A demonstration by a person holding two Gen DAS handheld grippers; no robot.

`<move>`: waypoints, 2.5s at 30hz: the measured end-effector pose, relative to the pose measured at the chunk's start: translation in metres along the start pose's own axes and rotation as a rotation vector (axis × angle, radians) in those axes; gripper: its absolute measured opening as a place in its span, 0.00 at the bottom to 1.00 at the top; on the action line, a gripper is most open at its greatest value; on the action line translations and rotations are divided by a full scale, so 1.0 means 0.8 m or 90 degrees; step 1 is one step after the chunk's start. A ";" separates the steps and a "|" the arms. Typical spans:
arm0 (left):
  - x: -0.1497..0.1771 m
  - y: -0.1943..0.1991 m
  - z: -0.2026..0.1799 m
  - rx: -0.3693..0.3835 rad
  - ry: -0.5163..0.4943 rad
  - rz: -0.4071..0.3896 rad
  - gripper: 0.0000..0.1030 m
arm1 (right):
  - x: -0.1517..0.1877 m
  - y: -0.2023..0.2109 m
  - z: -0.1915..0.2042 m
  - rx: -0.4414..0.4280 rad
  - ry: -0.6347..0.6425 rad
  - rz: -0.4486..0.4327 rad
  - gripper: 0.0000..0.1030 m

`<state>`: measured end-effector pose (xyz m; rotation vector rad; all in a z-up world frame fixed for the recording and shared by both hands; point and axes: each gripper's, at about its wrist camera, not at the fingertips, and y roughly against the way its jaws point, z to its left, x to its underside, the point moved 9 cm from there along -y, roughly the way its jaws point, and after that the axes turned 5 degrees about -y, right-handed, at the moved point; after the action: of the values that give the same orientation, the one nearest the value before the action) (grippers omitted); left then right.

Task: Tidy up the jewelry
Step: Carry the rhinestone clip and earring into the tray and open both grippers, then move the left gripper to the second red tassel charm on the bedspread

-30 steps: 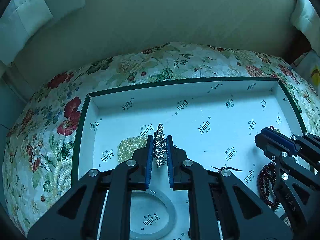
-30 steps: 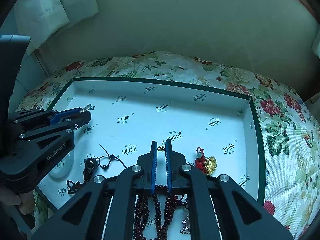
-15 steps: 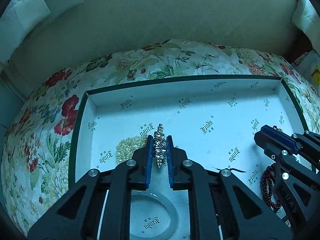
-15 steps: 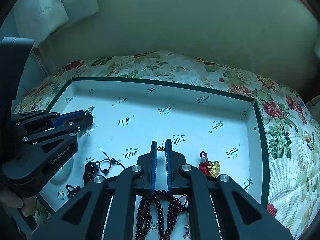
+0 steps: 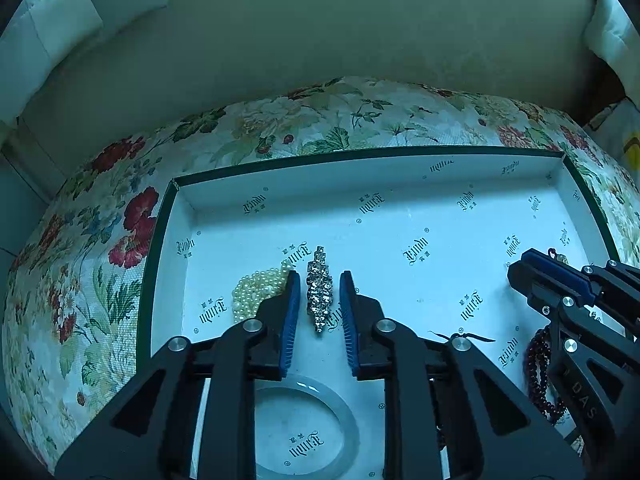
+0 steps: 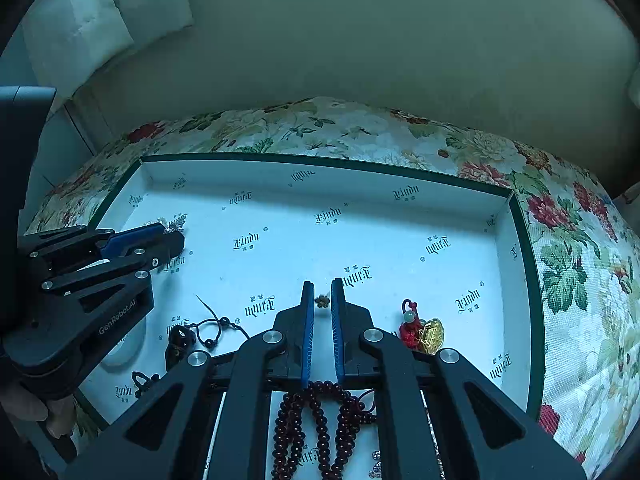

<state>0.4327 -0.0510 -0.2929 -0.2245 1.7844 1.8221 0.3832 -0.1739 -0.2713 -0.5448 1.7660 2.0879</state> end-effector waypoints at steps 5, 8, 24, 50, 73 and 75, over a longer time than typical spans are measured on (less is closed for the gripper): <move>-0.001 0.001 -0.001 0.000 0.000 -0.002 0.28 | 0.001 0.000 -0.001 0.002 -0.002 0.001 0.10; -0.001 0.002 -0.002 0.000 0.000 -0.003 0.32 | 0.001 0.000 -0.001 -0.002 -0.006 0.001 0.10; -0.004 0.017 0.002 0.003 0.014 -0.027 0.59 | -0.009 0.022 -0.003 0.002 -0.018 -0.044 0.63; 0.057 0.108 -0.015 0.023 0.035 -0.046 0.87 | 0.032 0.121 -0.012 0.004 -0.031 -0.089 0.63; 0.188 0.141 -0.077 0.037 0.024 0.012 0.87 | 0.167 0.169 -0.058 0.036 -0.016 -0.029 0.62; 0.194 0.142 -0.084 0.041 0.023 0.017 0.87 | 0.173 0.171 -0.063 0.036 -0.017 -0.026 0.62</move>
<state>0.2300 -0.0654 -0.2790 -0.2116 1.8755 1.7868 0.1984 -0.2430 -0.2320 -0.5306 1.7783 2.0033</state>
